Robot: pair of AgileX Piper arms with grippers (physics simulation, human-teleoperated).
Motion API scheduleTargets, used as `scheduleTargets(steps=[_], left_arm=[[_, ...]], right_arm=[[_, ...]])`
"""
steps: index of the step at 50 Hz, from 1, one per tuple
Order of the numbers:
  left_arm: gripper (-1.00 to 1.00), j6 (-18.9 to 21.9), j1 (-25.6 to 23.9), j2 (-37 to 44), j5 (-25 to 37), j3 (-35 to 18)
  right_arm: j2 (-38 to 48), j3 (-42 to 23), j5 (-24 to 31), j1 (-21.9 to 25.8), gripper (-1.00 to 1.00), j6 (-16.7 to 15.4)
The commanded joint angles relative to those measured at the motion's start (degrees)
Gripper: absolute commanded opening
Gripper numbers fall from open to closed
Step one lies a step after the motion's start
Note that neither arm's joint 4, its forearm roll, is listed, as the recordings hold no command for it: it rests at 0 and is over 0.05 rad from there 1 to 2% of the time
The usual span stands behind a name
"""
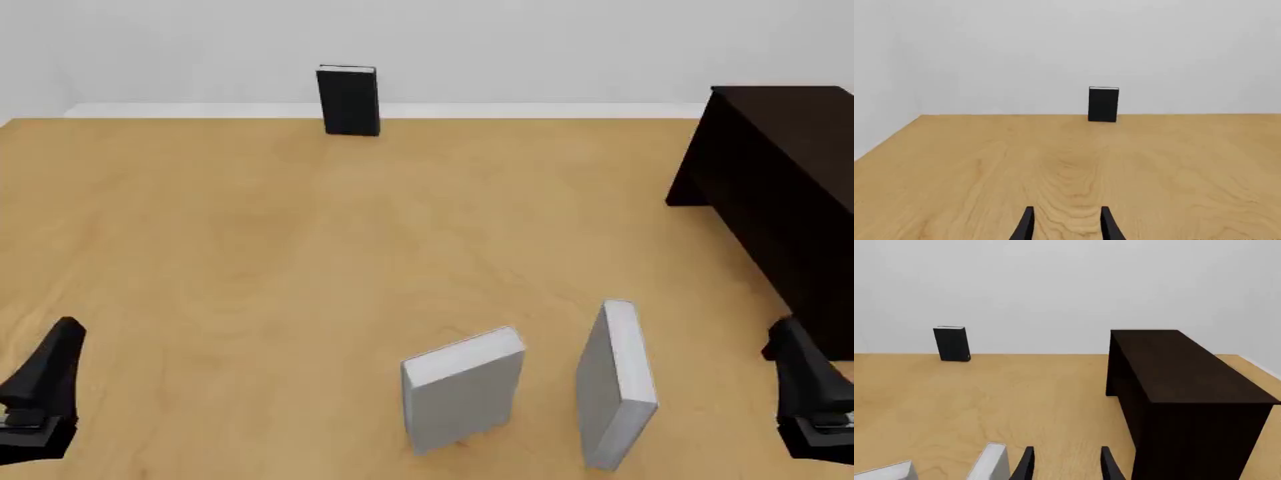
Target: Pick up the book on the right and place it on the cabinet shelf.
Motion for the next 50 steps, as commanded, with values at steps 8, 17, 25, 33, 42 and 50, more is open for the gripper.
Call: scheduleTargets(steps=[8,17,25,33,42,50], left_arm=[[1.00,1.2,-0.3,0.8,-0.8,-0.2],[1.00,-0.2,-0.2,0.8,-0.2,0.0],[1.00,0.5,-0.7,0.9,-0.2,0.0],[1.00,1.4,-1.2,0.5,0.1,-0.1],[1.00,1.7,-1.4,0.5,-0.1,-0.2],[1.00,1.6,-1.7,0.3,0.4,-0.3]], right_arm=[[6.4,-10.5,5.8,2.4,1.00,-4.4],[14.3,-19.5,10.7,5.7,1.00,-5.1],[20.3,-26.8,15.1,7.1,1.00,-4.7],[27.1,-36.5,20.6,7.3,1.00,-4.8],[34.4,-45.5,25.7,9.4,1.00,-1.7],[41.1,-51.2,29.9,11.1,1.00,1.9]])
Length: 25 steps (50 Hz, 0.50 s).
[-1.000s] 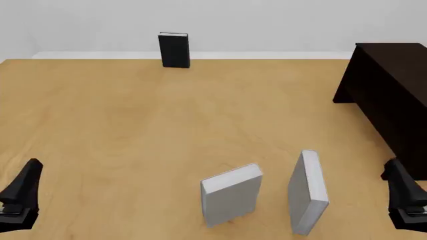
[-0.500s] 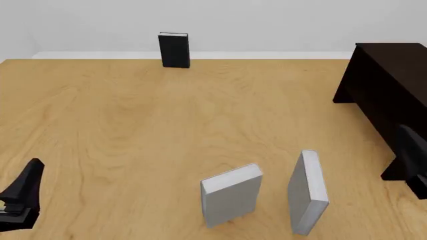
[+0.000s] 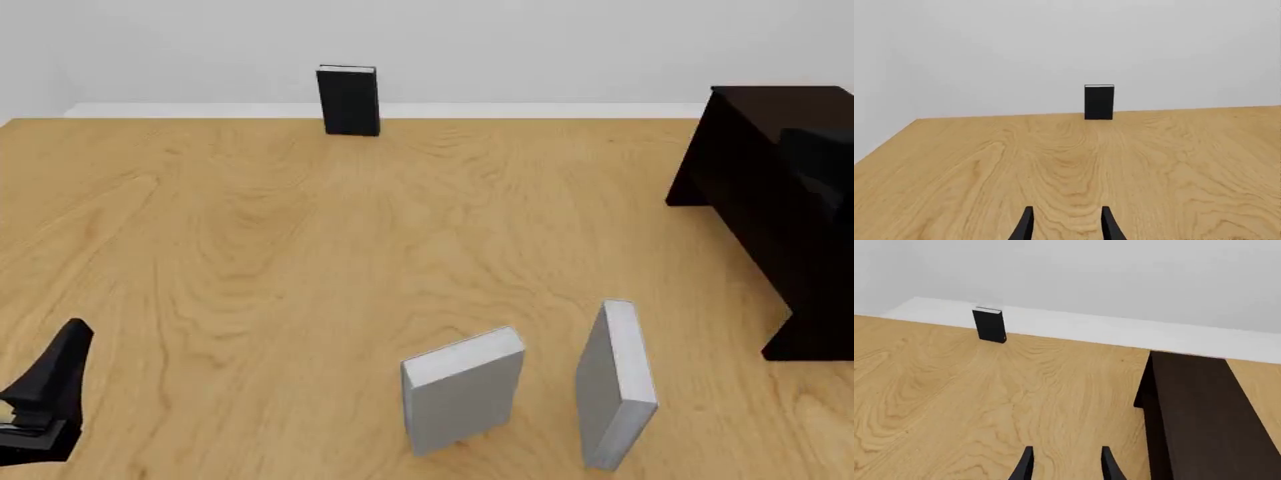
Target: Pick up the book on the right and place it on the cabinet shelf.
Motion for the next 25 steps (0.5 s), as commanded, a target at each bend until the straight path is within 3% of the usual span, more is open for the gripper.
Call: scheduleTargets(steps=[1,9,11,13,15,17,21,25], left_arm=[[1.00,0.1,-0.2,-0.2,0.3,-0.2],[1.00,0.1,-0.7,-0.3,0.4,-0.2],[1.00,0.1,-0.7,-0.3,0.5,-0.1],[1.00,0.2,-0.5,-0.2,0.6,-0.1],[1.00,1.1,-0.6,0.0,0.6,-0.1],[1.00,0.9,-0.2,0.2,0.6,-0.2],[1.00,1.2,-0.6,0.2,0.7,-0.4],[1.00,1.3,-0.5,0.3,0.7,-0.9]], right_arm=[[9.2,-10.0,6.1,2.6,1.00,3.2],[14.6,-15.3,9.7,4.2,1.00,3.3],[15.8,-15.7,10.3,4.6,1.00,5.2],[16.4,-16.3,10.6,5.4,1.00,5.1],[17.4,-16.9,11.8,5.8,1.00,8.4],[18.3,-17.8,12.9,6.6,1.00,7.0],[20.6,-18.9,14.6,7.7,1.00,7.4],[22.5,-20.2,15.5,8.7,1.00,9.8]])
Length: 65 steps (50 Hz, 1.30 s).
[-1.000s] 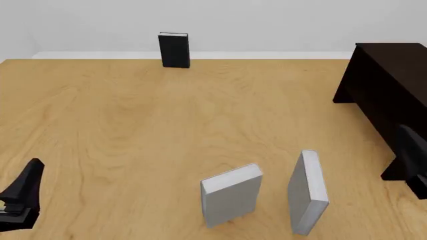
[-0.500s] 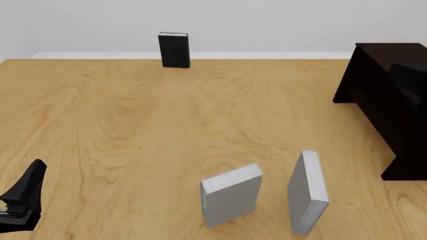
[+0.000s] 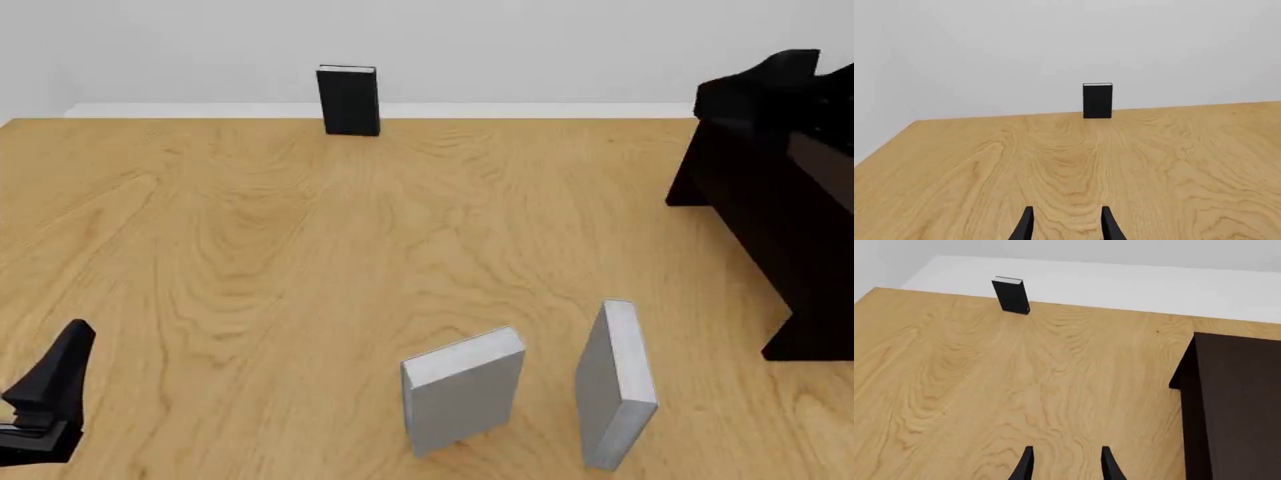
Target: Pick up the book on the right and place it on the cabinet shelf.
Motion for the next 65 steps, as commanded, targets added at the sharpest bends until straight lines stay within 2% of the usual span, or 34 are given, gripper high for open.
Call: scheduleTargets(steps=[1,3,4,6,13,18,21,28,34,42,43,65], left_arm=[[1.00,0.5,0.0,0.1,0.2,-0.6],[1.00,0.7,0.0,0.2,0.0,-0.4],[1.00,0.7,0.0,0.2,0.0,-0.4],[1.00,0.7,-0.1,0.2,0.1,-0.4],[1.00,1.0,-0.2,0.3,-0.2,-0.4],[1.00,1.4,-0.5,0.1,0.0,-0.2],[1.00,1.6,-0.7,-0.1,0.1,0.0],[1.00,1.9,-0.9,-0.2,0.2,0.2],[1.00,2.0,-0.9,-0.2,0.3,0.2],[1.00,1.8,-1.4,-0.2,0.3,0.3],[1.00,1.9,-1.3,-0.2,0.2,0.3],[1.00,2.3,-1.6,-0.5,0.7,0.4]], right_arm=[[6.0,-4.3,3.9,2.8,1.00,4.3],[7.2,-4.1,4.2,3.7,1.00,2.9],[7.4,-3.7,4.1,3.6,1.00,3.9],[8.1,-3.5,4.3,3.9,1.00,2.9],[9.3,-3.4,3.7,3.9,1.00,3.2],[9.6,-0.9,3.2,3.9,1.00,3.1],[10.0,0.5,2.9,3.3,1.00,1.9],[11.0,2.7,2.1,3.8,1.00,3.1],[12.0,2.0,2.2,5.1,1.00,4.1],[11.7,4.7,0.9,5.3,1.00,4.0],[11.6,5.2,0.5,6.1,1.00,5.3],[11.0,10.9,-2.9,5.8,1.00,5.4]])
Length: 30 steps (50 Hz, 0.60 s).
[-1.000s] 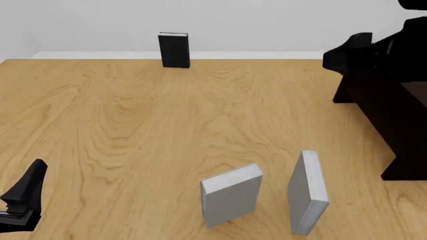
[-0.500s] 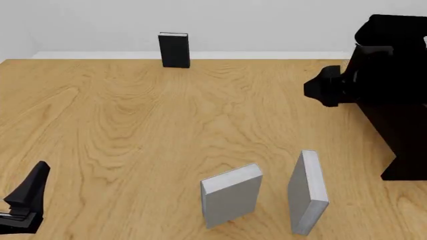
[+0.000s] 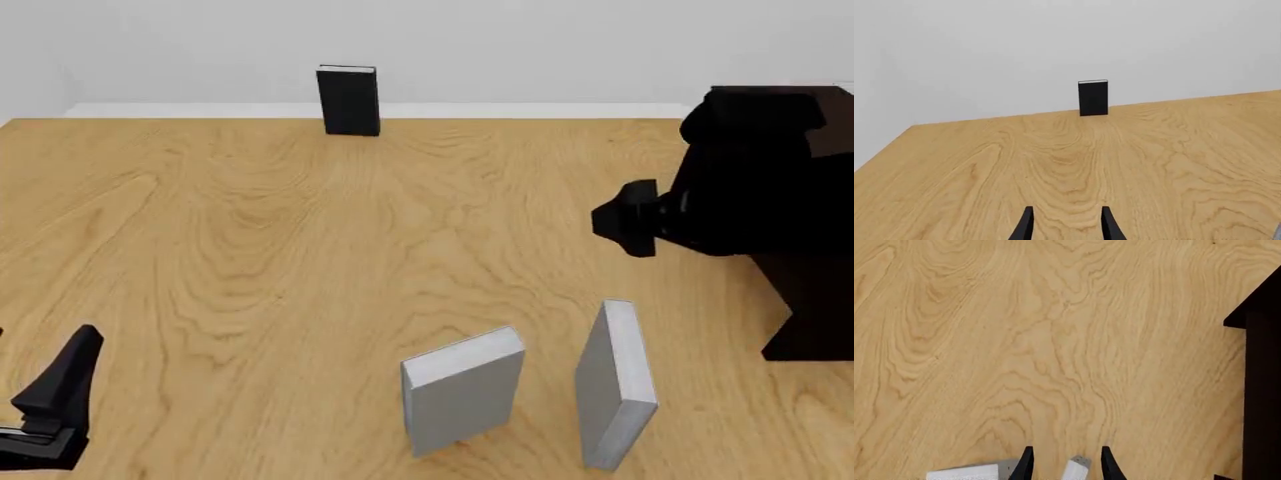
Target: Pick up the book on the right and place it on the cabinet shelf.
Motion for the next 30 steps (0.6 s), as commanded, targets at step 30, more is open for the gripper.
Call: scheduleTargets(steps=[30], left_arm=[[1.00,0.4,-0.6,-0.1,0.4,0.1]], right_arm=[[-0.3,8.2,-5.0,-0.6,1.00,0.8]])
